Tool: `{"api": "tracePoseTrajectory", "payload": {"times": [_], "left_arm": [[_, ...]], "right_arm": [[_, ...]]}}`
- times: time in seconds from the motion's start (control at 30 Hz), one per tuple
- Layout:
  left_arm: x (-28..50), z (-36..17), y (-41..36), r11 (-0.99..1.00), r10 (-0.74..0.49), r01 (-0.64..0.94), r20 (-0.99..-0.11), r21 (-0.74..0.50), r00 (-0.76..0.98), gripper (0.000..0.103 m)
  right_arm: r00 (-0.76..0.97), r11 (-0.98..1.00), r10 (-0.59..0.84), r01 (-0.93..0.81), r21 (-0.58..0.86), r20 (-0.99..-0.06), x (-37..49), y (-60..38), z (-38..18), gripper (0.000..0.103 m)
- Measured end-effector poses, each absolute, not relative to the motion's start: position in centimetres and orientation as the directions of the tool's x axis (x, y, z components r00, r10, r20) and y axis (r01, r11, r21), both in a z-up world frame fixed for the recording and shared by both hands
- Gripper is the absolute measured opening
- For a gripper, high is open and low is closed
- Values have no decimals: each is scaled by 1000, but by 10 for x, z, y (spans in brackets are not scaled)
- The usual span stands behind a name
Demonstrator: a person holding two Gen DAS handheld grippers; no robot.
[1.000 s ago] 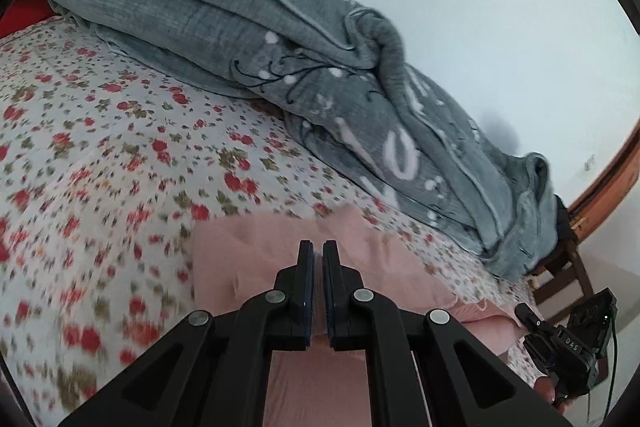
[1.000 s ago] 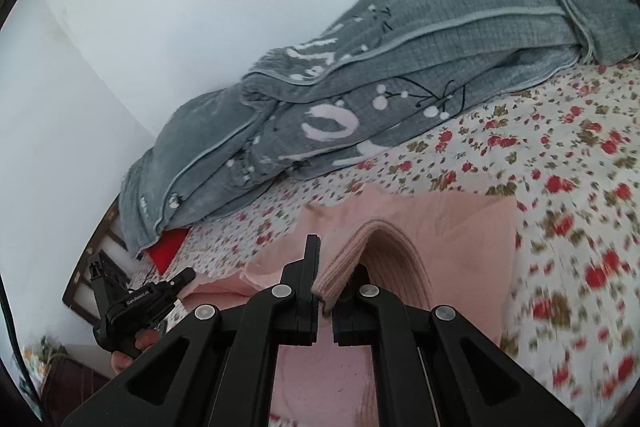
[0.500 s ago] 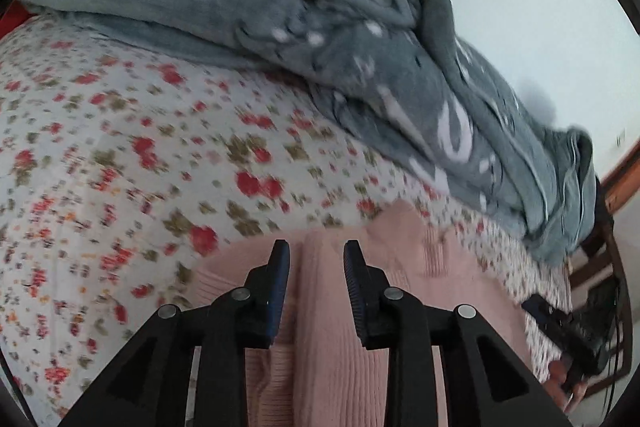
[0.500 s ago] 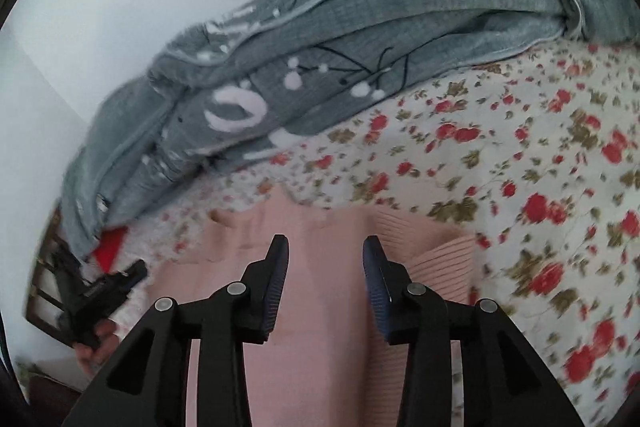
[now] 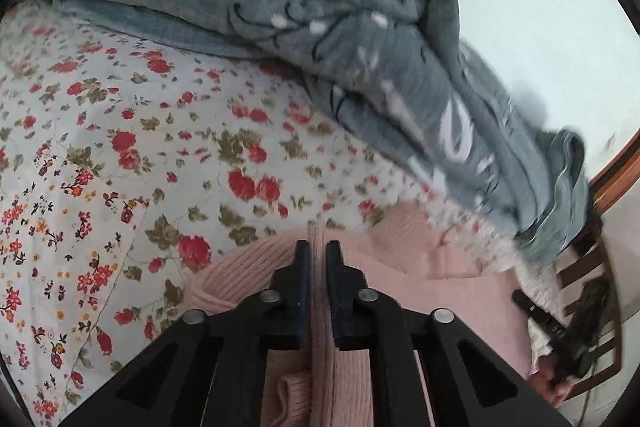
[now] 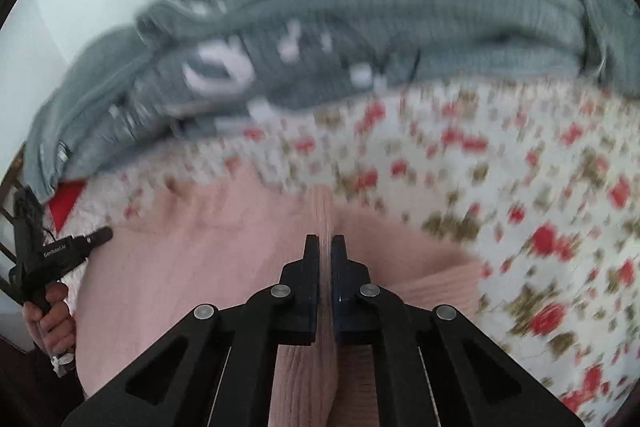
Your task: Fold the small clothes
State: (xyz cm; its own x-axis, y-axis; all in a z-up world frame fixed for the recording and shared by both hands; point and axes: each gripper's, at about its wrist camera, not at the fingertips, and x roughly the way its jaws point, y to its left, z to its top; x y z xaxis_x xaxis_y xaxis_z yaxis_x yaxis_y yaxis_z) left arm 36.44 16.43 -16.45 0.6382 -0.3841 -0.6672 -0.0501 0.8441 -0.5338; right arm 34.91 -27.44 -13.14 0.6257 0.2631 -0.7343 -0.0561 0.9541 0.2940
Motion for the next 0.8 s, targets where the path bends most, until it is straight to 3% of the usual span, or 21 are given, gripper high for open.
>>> {"api": "tracePoseTrajectory", "payload": {"times": [0.3,0.4,0.53,0.63,0.67,0.8], "left_arm": [[373,-176,151,905,-275,-85,-725,-418,632,7],[375,-173,145,927,-244,-82,-753,-367,611,12],[369,-151,129,969,-198,-1,-772,-249,604,15],[358,-129,121,977,-192,56,-735,-205,651,31],[356,-126,118,976,-200,72,-727,-203,657,34],[355,-123,87,978,-208,124,-721,-168,662,34]], "right_arm": [[595,973,155,46,226,-789,358,-281,-157,5],[581,981,133,38,189,-803,360,-277,-158,6],[549,987,131,4,159,-825,362,-274,-151,19],[599,994,75,21,109,-798,353,-274,-126,22],[620,993,80,17,115,-781,349,-274,-118,27],[659,991,124,-48,124,-742,348,-251,-95,33]]}}
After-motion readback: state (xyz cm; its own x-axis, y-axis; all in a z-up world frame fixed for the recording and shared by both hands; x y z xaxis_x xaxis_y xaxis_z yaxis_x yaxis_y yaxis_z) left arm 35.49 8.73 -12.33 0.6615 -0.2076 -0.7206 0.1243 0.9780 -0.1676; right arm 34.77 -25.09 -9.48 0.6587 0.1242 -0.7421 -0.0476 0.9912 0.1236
